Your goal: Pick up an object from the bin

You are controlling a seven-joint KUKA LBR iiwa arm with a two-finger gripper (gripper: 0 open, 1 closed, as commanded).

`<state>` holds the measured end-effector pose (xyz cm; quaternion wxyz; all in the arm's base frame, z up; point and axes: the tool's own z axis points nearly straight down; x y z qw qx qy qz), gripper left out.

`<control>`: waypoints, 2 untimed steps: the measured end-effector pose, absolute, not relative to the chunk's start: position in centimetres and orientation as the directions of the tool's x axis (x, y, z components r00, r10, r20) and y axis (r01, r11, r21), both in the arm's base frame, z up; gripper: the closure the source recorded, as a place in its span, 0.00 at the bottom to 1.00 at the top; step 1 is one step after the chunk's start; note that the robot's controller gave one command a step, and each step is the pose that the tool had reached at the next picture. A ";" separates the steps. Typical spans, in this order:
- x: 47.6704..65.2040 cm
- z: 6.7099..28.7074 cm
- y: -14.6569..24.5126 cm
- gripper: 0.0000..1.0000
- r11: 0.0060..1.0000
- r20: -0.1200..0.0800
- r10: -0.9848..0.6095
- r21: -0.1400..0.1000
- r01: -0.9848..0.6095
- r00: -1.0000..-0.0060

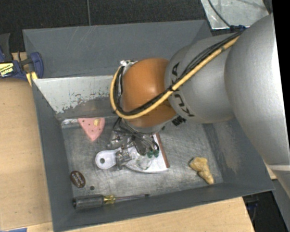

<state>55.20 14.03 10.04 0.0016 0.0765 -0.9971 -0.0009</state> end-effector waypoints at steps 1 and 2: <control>55.3 12.0 14.0 1.00 0.988 0.001 -0.152 0.001 -0.152 -0.988; 55.3 13.5 14.0 1.00 0.988 -0.003 -0.152 0.001 -0.152 -0.988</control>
Offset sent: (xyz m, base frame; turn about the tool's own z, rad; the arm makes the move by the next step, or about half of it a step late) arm 0.0002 0.0000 0.0286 0.0000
